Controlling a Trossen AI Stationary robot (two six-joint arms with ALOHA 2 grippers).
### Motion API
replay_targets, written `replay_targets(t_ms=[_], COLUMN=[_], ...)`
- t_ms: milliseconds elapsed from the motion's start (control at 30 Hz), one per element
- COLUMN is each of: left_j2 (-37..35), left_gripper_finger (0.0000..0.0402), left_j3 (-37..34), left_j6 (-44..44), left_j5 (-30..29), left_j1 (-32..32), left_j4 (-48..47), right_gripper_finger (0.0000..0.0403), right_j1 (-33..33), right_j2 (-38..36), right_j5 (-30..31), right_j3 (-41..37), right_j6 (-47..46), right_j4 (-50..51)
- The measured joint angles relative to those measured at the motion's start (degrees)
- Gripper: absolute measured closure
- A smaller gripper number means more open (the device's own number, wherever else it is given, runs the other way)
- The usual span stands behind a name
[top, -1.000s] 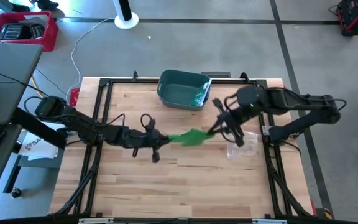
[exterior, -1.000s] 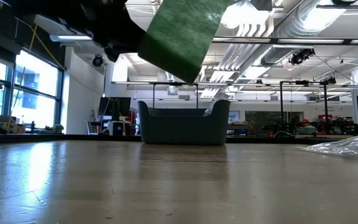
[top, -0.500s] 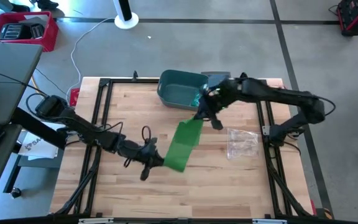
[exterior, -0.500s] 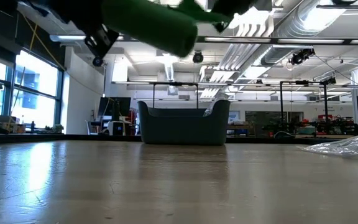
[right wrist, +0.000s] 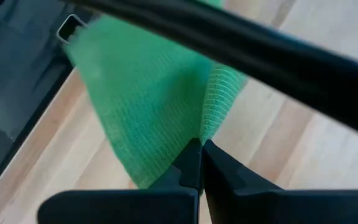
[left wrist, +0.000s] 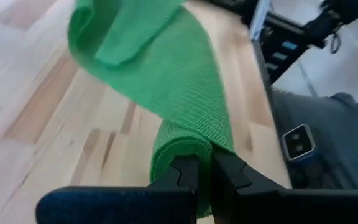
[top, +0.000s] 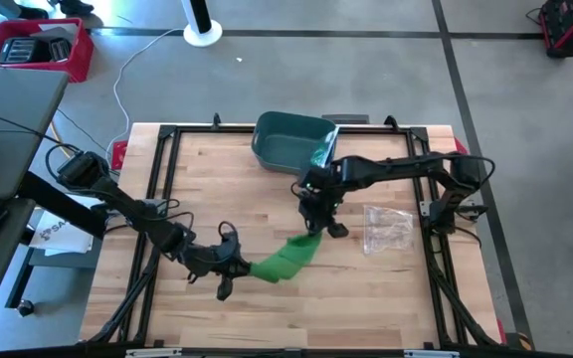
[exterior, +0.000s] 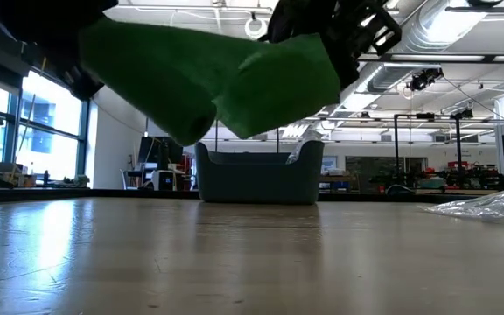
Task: Roll bandage
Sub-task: Roll the green bandage
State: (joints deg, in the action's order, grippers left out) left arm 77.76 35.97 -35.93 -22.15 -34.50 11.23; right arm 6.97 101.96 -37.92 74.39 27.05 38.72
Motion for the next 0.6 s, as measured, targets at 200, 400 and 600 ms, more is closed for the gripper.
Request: replay_targets(t_ms=[200,400,600], left_j2=[0.0,0.0,0.0], left_gripper_finger=[0.0397,0.0397,0.0397], left_j3=[0.0,0.0,0.0], left_j6=[-1.3,-2.0,-3.0], left_j5=[2.6,6.9,8.2], left_j1=[0.0,0.0,1.0], left_j4=[2.3,6.3,5.8], right_gripper_finger=[0.0403,0.0403,0.0402], right_j1=[1.5,2.9,3.2], right_j2=[-0.3,0.4,0.4], right_j5=[1.9,11.1,12.4], right_j3=[0.0,0.0,0.0], right_j6=[0.0,-2.5,-5.2], right_j4=[-2.1,-7.5,-12.8])
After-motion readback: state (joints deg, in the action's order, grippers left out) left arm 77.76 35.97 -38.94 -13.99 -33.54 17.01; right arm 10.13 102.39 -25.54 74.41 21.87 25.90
